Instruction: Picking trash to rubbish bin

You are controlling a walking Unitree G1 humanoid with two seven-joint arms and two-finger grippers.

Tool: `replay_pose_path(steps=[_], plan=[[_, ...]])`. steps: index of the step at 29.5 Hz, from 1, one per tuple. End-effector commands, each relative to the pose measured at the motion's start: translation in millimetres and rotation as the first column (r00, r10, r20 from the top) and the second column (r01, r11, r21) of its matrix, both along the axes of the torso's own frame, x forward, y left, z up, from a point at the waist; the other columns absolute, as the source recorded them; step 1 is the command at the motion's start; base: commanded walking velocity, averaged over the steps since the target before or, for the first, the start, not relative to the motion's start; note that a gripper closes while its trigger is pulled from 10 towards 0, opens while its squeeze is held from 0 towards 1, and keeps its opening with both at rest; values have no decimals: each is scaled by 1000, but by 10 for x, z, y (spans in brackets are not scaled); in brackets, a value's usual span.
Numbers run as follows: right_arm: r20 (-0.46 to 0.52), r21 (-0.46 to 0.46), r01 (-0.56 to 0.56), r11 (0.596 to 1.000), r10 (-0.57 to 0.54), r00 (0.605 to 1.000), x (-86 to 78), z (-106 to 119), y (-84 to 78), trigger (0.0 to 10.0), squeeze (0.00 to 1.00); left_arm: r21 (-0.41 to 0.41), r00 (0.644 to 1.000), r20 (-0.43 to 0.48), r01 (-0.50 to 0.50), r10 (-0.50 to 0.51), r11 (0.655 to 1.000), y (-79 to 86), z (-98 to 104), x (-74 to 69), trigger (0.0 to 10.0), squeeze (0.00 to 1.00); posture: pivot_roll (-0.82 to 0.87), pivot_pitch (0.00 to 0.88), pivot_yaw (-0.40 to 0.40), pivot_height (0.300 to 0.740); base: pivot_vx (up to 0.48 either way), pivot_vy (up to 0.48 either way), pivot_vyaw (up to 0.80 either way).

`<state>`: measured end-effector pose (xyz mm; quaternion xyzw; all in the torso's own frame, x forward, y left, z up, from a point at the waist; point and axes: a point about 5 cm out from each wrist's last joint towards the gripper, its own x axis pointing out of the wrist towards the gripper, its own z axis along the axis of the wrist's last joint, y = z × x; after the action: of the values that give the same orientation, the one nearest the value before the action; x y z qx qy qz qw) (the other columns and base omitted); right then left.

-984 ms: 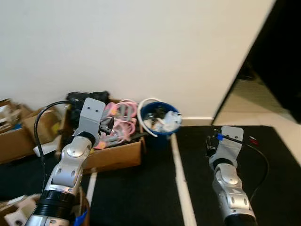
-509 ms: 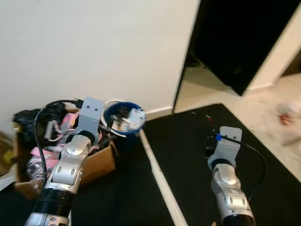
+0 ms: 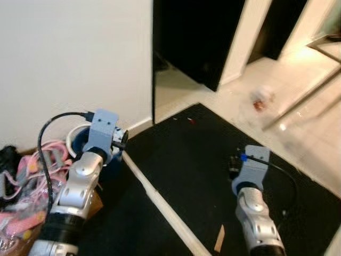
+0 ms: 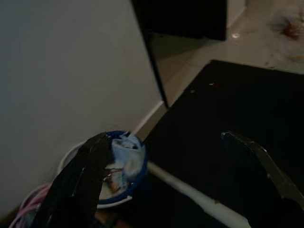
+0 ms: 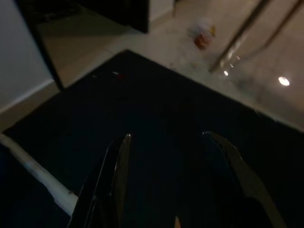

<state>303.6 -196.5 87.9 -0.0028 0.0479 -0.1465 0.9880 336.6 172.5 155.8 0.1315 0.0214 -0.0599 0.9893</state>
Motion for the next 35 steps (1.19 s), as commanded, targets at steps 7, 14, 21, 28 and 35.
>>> replay_pose_path(steps=[7,14,21,28,35], plan=[[-16,6,10,1000,-10,1000,-16,-35,-15,10000,0,8,1000,3,3,-3,1000,-8,0,23,10000,0,44,98,62,740,0,0,-800],[-25,17,14,1000,-14,1000,-48,-66,0,10000,0,4,1000,2,11,-11,1000,-22,-14,16,10000,0,41,105,62,740,0,0,-800],[-28,19,16,1000,-16,999,-53,-75,0,10000,0,3,1000,-7,13,-13,1000,-25,-40,8,10000,0,43,110,68,740,0,0,-800],[-21,-15,-14,1000,14,1000,-78,-85,3,10000,0,-6,999,-43,4,-4,1000,20,-114,-14,10000,0,42,113,70,740,0,0,-800],[120,-156,-197,968,217,969,-16,190,152,10000,0,56,972,-225,76,-61,996,-17,-367,-75,10000,0,35,122,72,740,0,0,-800]])
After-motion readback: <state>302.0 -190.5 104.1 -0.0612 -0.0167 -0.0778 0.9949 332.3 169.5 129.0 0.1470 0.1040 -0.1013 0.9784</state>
